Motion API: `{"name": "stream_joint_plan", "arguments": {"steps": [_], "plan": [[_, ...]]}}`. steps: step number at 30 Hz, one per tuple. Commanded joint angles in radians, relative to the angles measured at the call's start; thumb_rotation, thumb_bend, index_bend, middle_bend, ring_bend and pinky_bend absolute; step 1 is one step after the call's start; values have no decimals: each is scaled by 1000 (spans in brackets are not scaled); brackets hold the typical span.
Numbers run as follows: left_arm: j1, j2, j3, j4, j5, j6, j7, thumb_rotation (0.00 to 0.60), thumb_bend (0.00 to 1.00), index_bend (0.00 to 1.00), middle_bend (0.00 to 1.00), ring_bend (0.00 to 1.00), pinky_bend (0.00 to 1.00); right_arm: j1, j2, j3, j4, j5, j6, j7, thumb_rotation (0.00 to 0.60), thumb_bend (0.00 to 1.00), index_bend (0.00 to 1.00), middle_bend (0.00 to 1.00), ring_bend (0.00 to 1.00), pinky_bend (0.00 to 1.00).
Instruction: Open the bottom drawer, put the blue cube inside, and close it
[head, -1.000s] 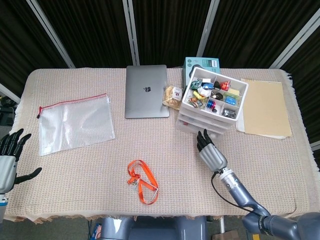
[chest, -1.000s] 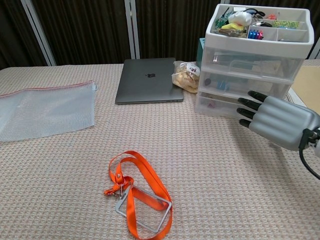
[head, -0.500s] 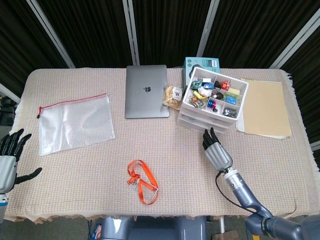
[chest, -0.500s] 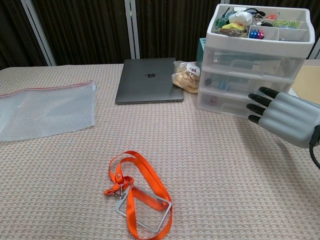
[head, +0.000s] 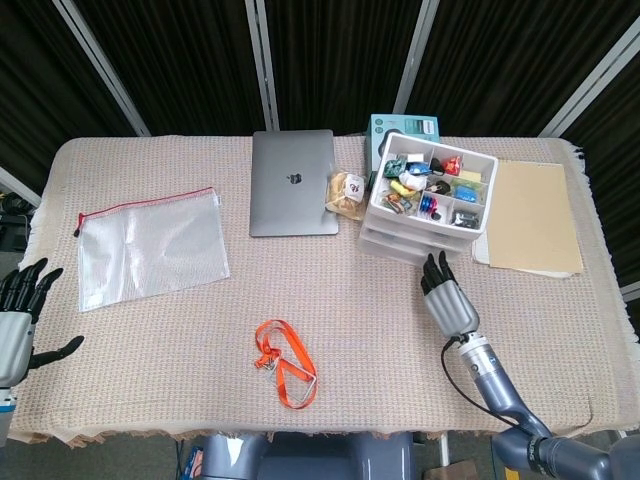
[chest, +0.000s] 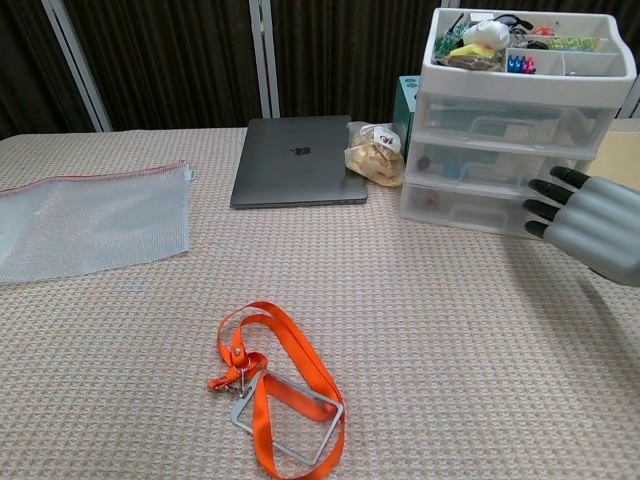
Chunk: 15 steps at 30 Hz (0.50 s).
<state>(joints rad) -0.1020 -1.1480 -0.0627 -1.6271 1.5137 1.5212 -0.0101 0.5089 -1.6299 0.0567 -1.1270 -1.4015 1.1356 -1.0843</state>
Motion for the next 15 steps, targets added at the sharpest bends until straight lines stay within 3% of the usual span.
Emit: {"name": "stream_joint_plan", "arguments": {"steps": [1,15], "plan": [[-1,0,0,-1,1,-1,1,600,173,105,0,0,0,-12,9,7,7,18,4,6,600,275,245,108,0,86],[0,-1,0,-3,-1,-2,7,600,171,105,0,0,0,-35,24,-3,18,36,17,33,600,274,245,108,0,86]]}}
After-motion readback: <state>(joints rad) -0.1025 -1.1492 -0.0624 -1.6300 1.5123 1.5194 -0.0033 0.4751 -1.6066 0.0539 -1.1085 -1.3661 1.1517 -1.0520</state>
